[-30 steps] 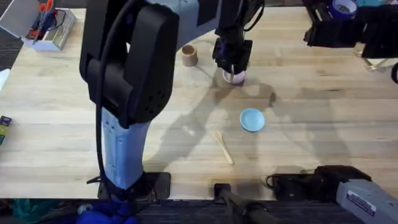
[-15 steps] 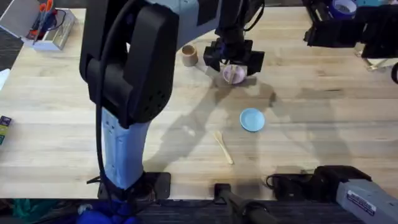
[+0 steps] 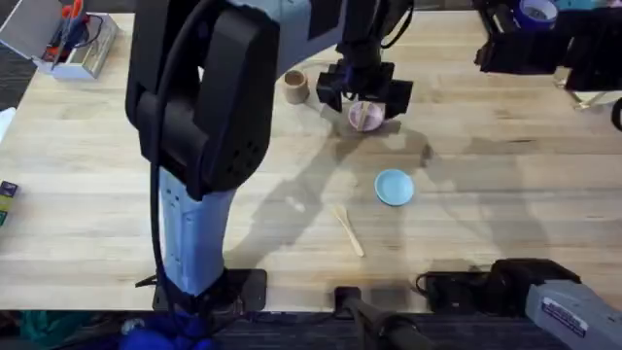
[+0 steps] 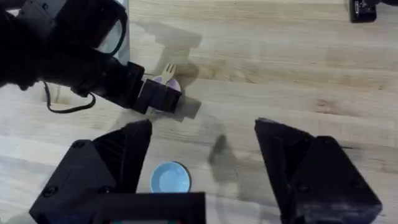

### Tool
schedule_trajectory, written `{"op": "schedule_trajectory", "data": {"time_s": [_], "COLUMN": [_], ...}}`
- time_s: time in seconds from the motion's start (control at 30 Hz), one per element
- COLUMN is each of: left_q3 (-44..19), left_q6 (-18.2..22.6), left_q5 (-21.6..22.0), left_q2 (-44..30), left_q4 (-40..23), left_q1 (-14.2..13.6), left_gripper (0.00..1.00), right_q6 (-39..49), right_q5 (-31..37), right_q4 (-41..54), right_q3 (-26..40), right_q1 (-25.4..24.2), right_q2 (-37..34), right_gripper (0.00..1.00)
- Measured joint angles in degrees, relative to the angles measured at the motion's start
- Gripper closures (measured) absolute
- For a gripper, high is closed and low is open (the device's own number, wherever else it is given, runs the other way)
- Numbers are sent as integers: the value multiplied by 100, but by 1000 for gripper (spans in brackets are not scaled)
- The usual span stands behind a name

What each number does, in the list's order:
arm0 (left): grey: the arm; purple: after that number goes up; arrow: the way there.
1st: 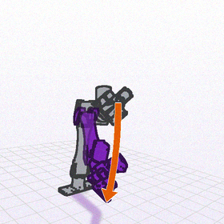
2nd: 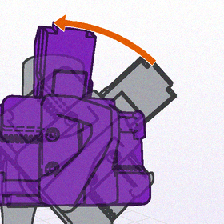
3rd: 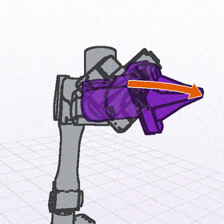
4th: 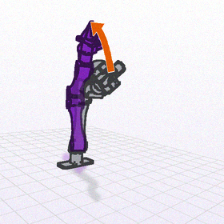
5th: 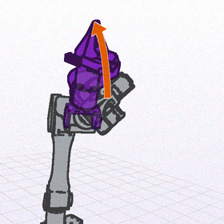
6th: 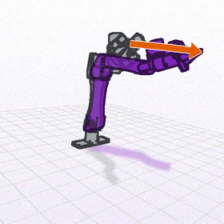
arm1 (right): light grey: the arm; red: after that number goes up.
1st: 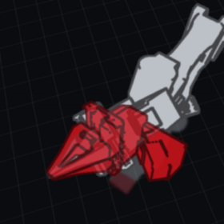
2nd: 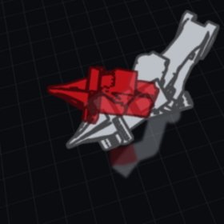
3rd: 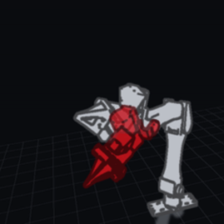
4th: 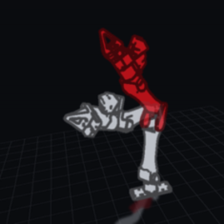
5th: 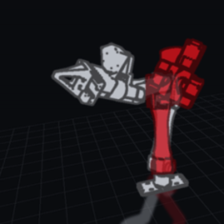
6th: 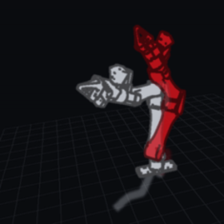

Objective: Pick up a utensil and set it on the pink plate, then put the other utensil in the container.

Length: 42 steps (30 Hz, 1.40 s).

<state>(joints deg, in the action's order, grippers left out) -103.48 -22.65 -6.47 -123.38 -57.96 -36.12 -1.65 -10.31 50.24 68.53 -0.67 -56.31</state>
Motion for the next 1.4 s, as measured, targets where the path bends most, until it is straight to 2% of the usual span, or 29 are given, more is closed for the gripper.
{"op": "schedule_trajectory", "data": {"time_s": [0.2, 0.37, 0.47, 0.6, 0.9, 1.1, 1.4], "left_q3": [-754, -1559, -1842, -2037, -2646, -2730, -2730], "left_q6": [10, 301, 471, 579, 772, 931, 1056], "left_q5": [308, 498, 545, 595, 630, 633, 635], "left_q2": [-64, -64, -64, -64, -64, -17, 883], "left_q4": [-535, -930, -1159, -1450, -2097, -2531, -3081], "left_q1": [0, 58, 154, 384, 1115, 1479, 1825], "left_gripper": [6, 6, 6, 7, 7, 7, 7], "right_q6": [0, 0, 0, 0, 0, 0, 0], "right_q5": [0, 0, 0, 0, 0, 0, 0], "right_q4": [0, 0, -2, 0, -2, -43, -219], "right_q3": [0, 0, 0, 0, 0, 0, 0], "right_q1": [0, 0, 0, 0, 0, 0, 0], "right_q2": [-2, 0, 0, 0, -2, -2, 0], "right_gripper": [5, 5, 5, 5, 5, 5, 6]}}
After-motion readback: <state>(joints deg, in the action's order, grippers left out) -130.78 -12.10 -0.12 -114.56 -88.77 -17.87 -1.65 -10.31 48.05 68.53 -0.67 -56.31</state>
